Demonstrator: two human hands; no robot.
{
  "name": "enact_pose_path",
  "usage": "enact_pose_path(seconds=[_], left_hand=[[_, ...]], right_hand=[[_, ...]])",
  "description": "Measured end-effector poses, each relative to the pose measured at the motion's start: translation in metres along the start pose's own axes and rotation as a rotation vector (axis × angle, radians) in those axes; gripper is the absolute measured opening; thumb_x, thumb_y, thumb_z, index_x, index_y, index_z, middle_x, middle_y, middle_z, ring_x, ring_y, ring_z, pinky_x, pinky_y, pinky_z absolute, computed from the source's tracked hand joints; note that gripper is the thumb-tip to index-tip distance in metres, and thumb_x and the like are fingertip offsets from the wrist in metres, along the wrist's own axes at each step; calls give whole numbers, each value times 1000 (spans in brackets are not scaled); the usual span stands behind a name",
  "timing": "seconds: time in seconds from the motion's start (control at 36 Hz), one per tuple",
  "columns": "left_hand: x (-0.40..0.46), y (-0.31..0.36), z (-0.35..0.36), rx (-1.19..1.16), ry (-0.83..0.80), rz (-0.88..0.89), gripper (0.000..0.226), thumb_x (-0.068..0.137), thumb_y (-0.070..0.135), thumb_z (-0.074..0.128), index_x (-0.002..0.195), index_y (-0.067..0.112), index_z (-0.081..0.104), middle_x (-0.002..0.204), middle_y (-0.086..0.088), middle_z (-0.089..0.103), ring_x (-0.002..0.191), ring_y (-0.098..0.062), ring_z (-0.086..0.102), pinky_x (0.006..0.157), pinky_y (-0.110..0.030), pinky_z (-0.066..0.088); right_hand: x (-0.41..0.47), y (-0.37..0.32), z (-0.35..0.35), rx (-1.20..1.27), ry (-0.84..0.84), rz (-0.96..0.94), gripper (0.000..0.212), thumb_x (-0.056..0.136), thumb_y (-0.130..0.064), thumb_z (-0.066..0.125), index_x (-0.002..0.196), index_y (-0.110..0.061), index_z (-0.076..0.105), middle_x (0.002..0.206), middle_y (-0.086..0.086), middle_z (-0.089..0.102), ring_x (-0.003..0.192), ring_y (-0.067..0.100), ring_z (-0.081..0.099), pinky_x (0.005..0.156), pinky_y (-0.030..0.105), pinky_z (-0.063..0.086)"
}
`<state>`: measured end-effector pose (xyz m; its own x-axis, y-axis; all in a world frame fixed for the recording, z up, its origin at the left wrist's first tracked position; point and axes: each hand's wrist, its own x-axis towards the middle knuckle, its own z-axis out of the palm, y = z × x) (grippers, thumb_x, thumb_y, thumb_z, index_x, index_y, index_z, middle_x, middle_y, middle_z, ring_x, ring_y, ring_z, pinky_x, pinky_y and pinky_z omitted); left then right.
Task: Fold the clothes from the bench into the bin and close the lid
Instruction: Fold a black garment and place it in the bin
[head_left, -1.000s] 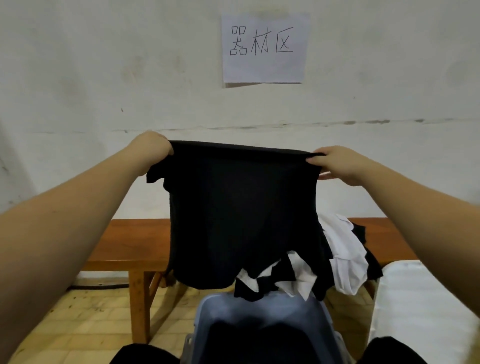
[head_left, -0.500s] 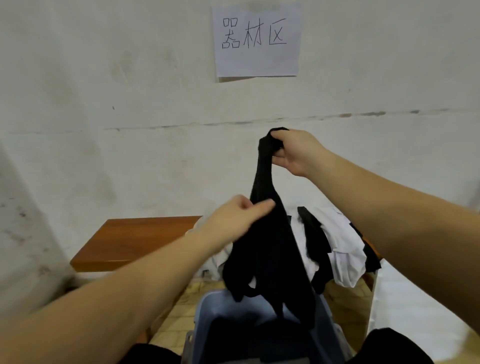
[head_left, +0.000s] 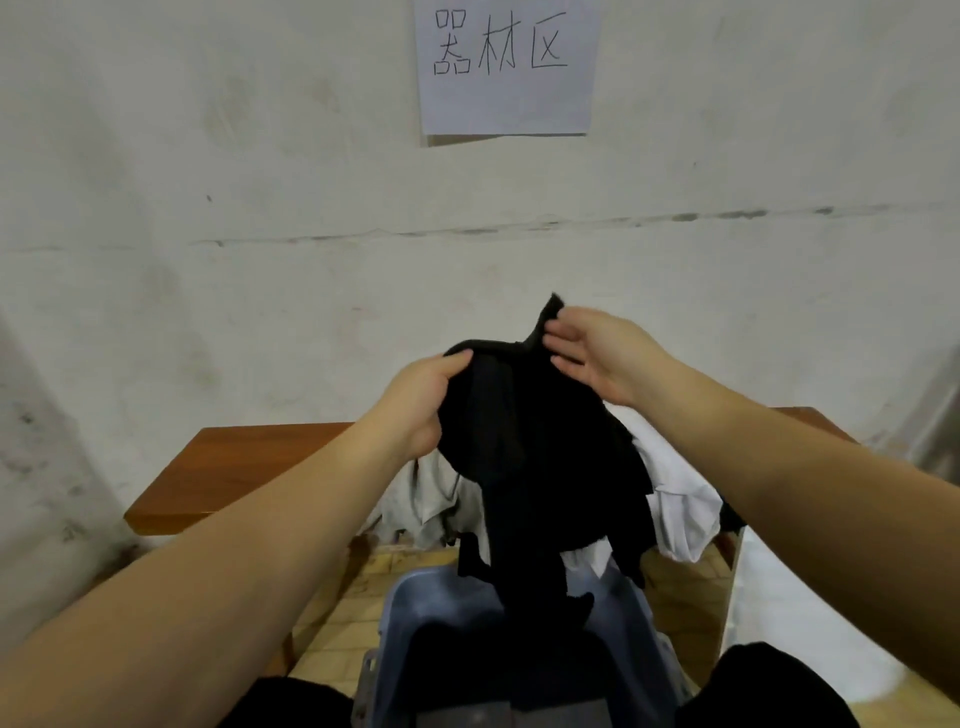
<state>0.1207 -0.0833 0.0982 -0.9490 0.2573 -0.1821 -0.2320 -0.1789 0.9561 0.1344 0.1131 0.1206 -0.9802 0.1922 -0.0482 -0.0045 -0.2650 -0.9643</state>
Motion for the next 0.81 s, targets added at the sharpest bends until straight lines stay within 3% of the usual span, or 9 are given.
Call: enact_pose_path(seconds=[0.08,0.17,0.22,0.33,0.42,0.56,0.67,0.72,0.81], left_hand=[[4,7,7,-23,-20,-27,32,98,27,57,115,1,68,112,-16,72,102,-28,69,89,-38,54],[6,11,10,-4,-9,-18,33,97,29,60,110,0,69,107,-15,74,99,-29,71,91,-40,54],[6,12,11,12,-4,-9,31,98,28,60,105,0,70,99,-14,75,93,-28,72,84,-39,56],[6,13,8,115,25,-2,32,97,32,61,101,1,69,99,-14,73,93,-30,71,84,-41,56],[10,15,-1,278,61,54,35,97,38,59,105,5,67,106,-13,71,97,-30,69,93,-44,54],[8,15,-15,635,21,141,52,100,52,47,104,6,69,104,-12,71,97,-27,69,93,-41,53],[-1,13,-12,998,17,150,68,96,68,36,90,10,72,89,-9,70,82,-22,65,65,-30,46],[-3,10,-9,1101,-1,100,75,93,75,31,82,11,69,84,-9,68,77,-21,63,61,-31,42],[-8,7,-4,1033,-28,87,75,94,74,23,90,16,69,100,-6,69,86,-20,62,71,-31,44]], right_hand=[[-14,26,7,-174,-9,-2,10,101,-28,53,101,-20,59,103,1,63,89,13,63,72,26,51],[-26,44,12,-286,-103,9,35,101,-45,48,102,-14,62,92,3,63,81,19,61,74,31,53],[-31,52,13,-325,-223,79,46,98,-56,46,110,-16,67,99,2,72,87,21,68,78,34,55],[-37,58,7,-490,-392,113,34,96,-41,59,118,-15,65,94,-2,72,82,12,64,76,29,47],[-34,52,0,-517,-373,89,31,95,-30,64,118,-10,65,99,9,71,87,16,62,77,31,46],[-29,29,-1,-430,-290,-45,7,95,-26,63,94,-21,68,76,-8,66,68,11,54,60,23,40],[-26,8,10,-284,-201,-136,24,95,-25,65,118,-19,60,83,0,71,61,12,57,51,22,41],[-28,-2,17,-234,-158,-187,33,94,-24,66,126,-23,56,87,2,69,61,13,60,52,24,42],[-29,-14,29,-170,-181,-226,20,98,-22,59,118,-27,62,90,0,63,65,11,64,55,23,43]])
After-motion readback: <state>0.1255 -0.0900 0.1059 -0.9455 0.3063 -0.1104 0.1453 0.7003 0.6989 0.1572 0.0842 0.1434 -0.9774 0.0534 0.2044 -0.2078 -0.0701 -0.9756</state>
